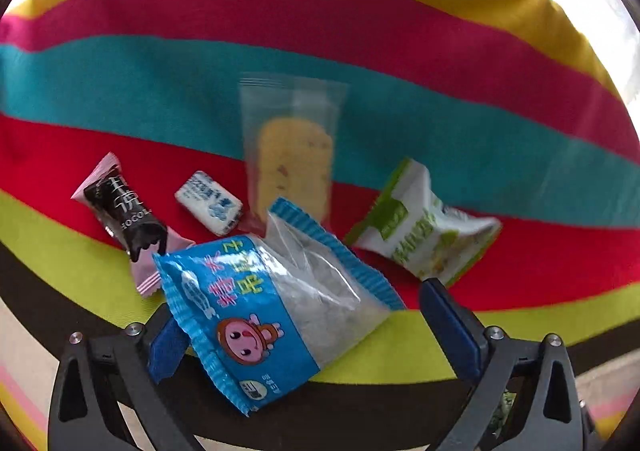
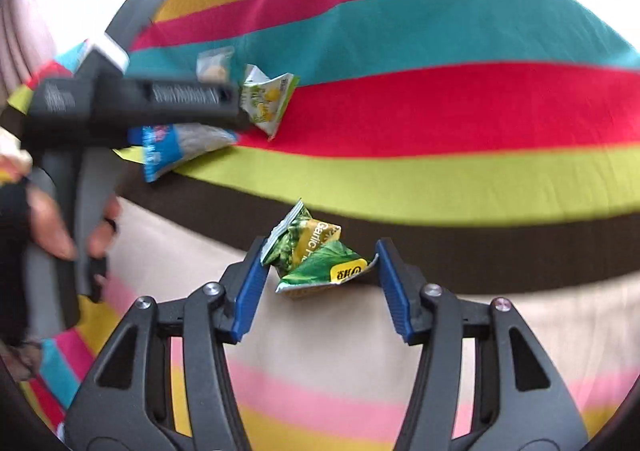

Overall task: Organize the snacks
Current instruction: 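Grasp the blue cartoon packet with the left tool while the right tool grasps the green seaweed packet, then carry the blue packet and green seaweed packet to the white box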

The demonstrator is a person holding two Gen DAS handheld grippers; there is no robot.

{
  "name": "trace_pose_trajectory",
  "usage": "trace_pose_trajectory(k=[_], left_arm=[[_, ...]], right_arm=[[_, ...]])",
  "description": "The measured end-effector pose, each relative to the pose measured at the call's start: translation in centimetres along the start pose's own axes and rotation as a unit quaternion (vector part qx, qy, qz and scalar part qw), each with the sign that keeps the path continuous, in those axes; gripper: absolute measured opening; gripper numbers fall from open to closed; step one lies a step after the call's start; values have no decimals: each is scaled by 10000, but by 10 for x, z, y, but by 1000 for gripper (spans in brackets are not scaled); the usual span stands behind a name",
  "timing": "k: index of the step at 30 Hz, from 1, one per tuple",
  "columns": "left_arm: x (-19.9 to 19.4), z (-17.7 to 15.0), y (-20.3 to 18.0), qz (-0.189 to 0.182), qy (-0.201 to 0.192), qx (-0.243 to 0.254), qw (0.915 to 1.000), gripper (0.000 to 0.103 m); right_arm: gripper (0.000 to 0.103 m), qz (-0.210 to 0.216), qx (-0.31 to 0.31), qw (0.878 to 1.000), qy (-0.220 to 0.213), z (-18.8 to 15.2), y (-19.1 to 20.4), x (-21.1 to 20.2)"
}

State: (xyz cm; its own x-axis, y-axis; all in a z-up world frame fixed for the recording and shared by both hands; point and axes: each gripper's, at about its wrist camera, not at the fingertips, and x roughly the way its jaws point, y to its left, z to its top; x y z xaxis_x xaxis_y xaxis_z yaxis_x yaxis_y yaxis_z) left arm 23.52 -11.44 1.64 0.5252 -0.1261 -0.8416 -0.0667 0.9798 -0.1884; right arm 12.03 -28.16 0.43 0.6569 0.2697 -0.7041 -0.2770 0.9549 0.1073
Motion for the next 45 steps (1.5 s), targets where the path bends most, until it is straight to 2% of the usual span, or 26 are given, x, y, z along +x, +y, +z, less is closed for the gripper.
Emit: trace_pose_trajectory(k=[1,3,4,7,12,23,31,33,35,36,37,38,39,41,43,45], left_arm=[[-9,-8,4,-80,-226,40,9997,62],[-24,-22,23,-709,-232,-94,9972,49],[-34,-29,33,-779,-268,-224,9964,45],[-69,-57,60,-878,-478,-279,9946,40],[-112,-97,93,-999,-525,-292,9932,37],[-161,-170,132,-1039,-481,-178,9933,36],[-184,-195,156,-1220,-468,-231,9912,33],[-182,-196,162,-1274,-290,-356,9908,34],[-169,-194,167,-1148,89,-443,9924,48],[-161,-191,169,-985,215,-499,9937,63],[-157,-191,173,-888,194,-565,9943,72],[-155,-188,174,-894,20,-571,9944,75],[-151,-184,174,-796,-31,-522,9955,83],[-143,-176,167,-644,-142,-306,9974,86],[-139,-171,156,-523,-41,37,9986,86],[-140,-174,147,-677,65,362,9970,82]], right_arm=[[58,25,98,9999,-28,-6,1,-7],[58,47,208,9997,-87,-18,6,-22],[58,58,252,9996,-115,-23,8,-28],[58,103,303,9994,-133,-39,21,-43],[58,139,414,9990,-64,-62,43,-57],[58,30,499,9987,-121,-103,72,-102],[58,52,329,9992,-213,-113,102,-127],[58,69,303,9993,-230,-115,108,-130],[58,73,320,9992,-239,-118,112,-134],[58,74,334,9991,-237,-119,114,-135],[58,71,347,9991,-238,-120,115,-138],[58,70,347,9991,-245,-121,116,-140],[58,62,330,9991,-257,-121,117,-143],[58,18,298,9992,-283,-122,119,-149],[58,-6,304,9990,-319,-123,119,-156],[58,-36,304,9989,-352,-123,119,-161]])
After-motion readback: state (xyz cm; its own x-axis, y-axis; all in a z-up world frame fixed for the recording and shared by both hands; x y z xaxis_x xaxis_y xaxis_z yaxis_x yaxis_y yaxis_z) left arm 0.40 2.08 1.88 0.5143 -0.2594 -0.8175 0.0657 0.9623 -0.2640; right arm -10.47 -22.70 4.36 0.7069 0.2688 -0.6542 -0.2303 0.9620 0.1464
